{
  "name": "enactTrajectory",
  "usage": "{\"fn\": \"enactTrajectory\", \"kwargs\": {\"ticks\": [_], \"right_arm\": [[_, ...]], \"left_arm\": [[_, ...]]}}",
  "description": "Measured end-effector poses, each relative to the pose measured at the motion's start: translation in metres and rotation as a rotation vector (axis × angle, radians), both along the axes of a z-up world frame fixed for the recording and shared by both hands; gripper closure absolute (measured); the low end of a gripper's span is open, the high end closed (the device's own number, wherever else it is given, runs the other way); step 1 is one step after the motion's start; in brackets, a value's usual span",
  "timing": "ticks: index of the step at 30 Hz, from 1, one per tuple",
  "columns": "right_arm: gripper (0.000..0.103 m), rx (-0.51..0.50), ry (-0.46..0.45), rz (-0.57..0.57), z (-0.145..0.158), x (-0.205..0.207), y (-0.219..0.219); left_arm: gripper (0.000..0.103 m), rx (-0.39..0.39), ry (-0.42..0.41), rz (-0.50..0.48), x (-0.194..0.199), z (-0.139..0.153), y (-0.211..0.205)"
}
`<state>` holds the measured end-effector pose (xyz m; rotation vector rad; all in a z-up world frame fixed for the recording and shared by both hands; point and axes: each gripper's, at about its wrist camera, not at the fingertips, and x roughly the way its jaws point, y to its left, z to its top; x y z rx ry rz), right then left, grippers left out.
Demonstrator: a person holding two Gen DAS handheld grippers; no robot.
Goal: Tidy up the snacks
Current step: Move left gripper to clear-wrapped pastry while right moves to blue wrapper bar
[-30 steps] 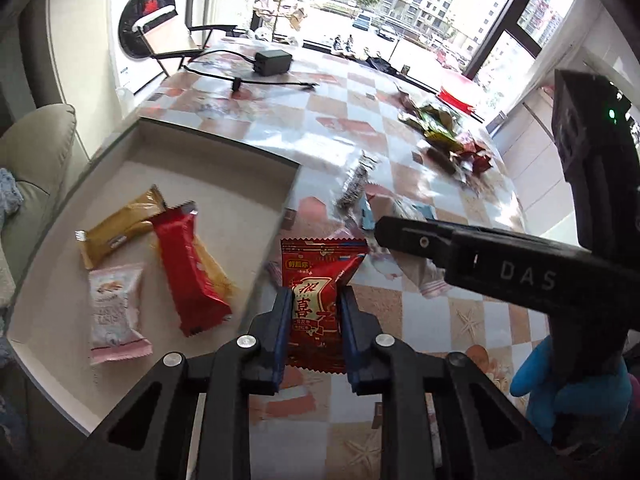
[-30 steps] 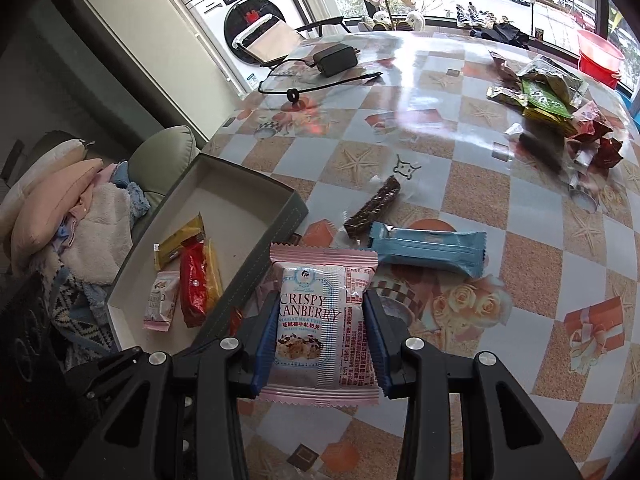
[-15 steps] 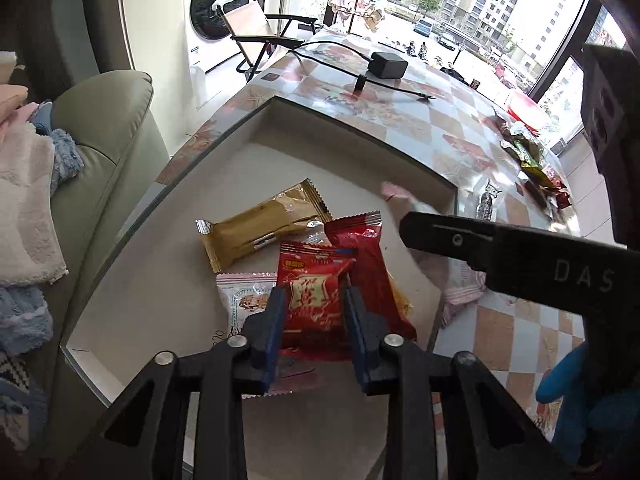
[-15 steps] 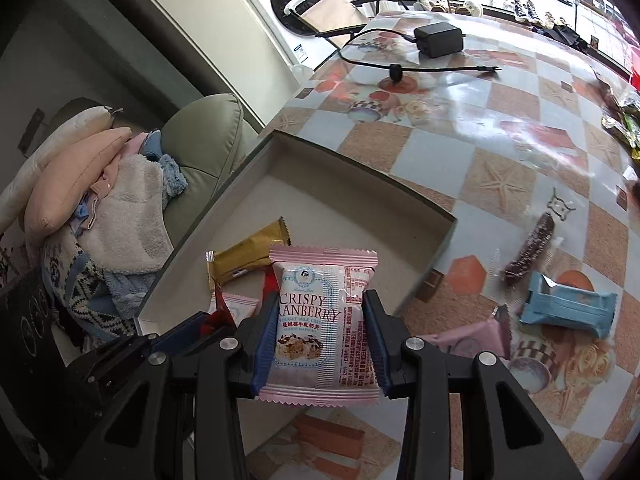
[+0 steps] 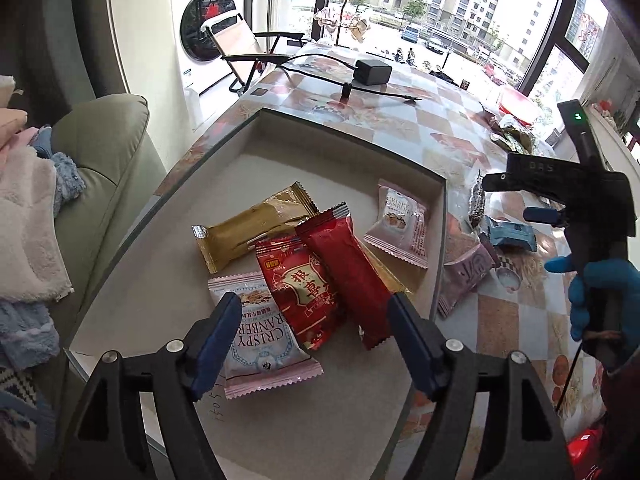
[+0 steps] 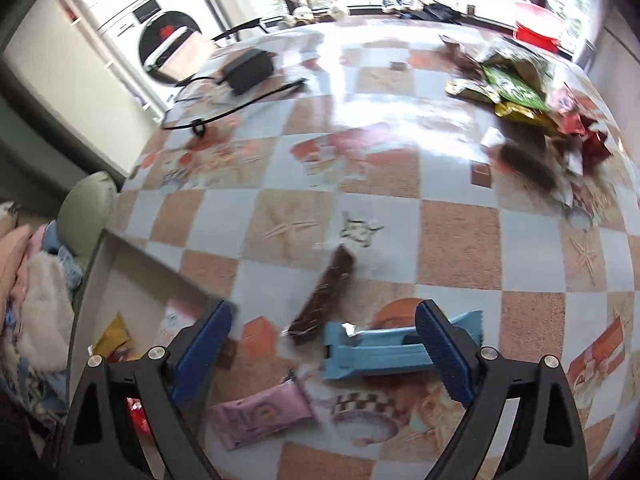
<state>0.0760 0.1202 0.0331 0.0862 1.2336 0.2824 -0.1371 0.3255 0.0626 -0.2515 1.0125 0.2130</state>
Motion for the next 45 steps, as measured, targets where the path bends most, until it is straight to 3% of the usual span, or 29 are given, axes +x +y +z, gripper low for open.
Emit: {"fn": "enactTrajectory", "kwargs": {"ticks": [4,8,9,10,11,13,15,21,25,29,32,33,34,35,36,37,39,45], "right_arm": [[0.009,-0.015,0.024,-0.015,-0.016,0.015,-0.002],[0.011,-0.061,0.013,0.045,-0.023,0.016,0.013],[0.019,-0.095,-0.003,0.071,-0.023,0.014,0.018],[0.036,-0.128,-0.024,0.093,-0.022,0.012,0.021],[0.043,-0.141,-0.039,0.113,-0.021,0.009,0.021],[0.063,-0.127,-0.031,0.121,-0.019,0.008,0.013],[0.073,-0.097,-0.014,0.113,-0.018,0.007,-0.002],[0.074,-0.062,0.005,0.048,-0.016,-0.005,-0.062],[0.074,-0.073,0.003,0.046,-0.014,-0.032,-0.102],[0.074,-0.06,0.016,0.056,-0.014,-0.065,-0.135],[0.074,-0.016,0.031,0.067,-0.013,-0.086,-0.154],[0.074,0.007,0.031,0.054,-0.011,-0.091,-0.163],[0.073,0.026,0.022,0.033,-0.007,-0.096,-0.171],[0.073,0.043,0.006,0.01,-0.002,-0.1,-0.181],[0.058,0.067,-0.012,-0.013,0.004,-0.104,-0.191],[0.025,0.086,-0.032,-0.037,0.01,-0.108,-0.2],[0.001,0.072,-0.096,-0.083,0.021,-0.117,-0.215],[0.001,0.007,-0.09,-0.178,0.012,-0.118,-0.243]], "left_arm": [[0.024,0.022,-0.008,-0.022,-0.004,0.005,-0.009],[0.024,0.062,-0.026,-0.08,-0.006,0.013,-0.027],[0.024,0.074,-0.034,-0.1,-0.007,0.016,-0.033],[0.024,0.087,-0.042,-0.122,-0.008,0.018,-0.04],[0.024,0.097,-0.05,-0.146,-0.009,0.021,-0.048],[0.024,0.109,-0.062,-0.213,-0.011,0.025,-0.065],[0.024,0.112,-0.071,-0.302,-0.015,0.027,-0.088],[0.021,0.164,-0.031,-0.605,-0.027,0.01,-0.167],[0.021,0.209,0.026,-0.705,-0.031,-0.016,-0.21],[0.019,0.222,0.011,-0.679,-0.022,-0.031,-0.231],[0.019,0.335,0.043,-0.55,0.008,-0.046,-0.236],[0.018,0.344,0.067,-0.502,0.021,-0.052,-0.231],[0.018,0.303,0.062,-0.457,0.031,-0.052,-0.223],[0.018,0.263,0.084,-0.413,0.04,-0.052,-0.215],[0.018,0.219,0.101,-0.379,0.046,-0.05,-0.207],[0.018,0.174,0.096,-0.359,0.049,-0.045,-0.2],[0.018,0.14,0.071,-0.339,0.047,-0.037,-0.192],[0.017,0.098,0.087,-0.294,0.024,-0.025,-0.187]]}}
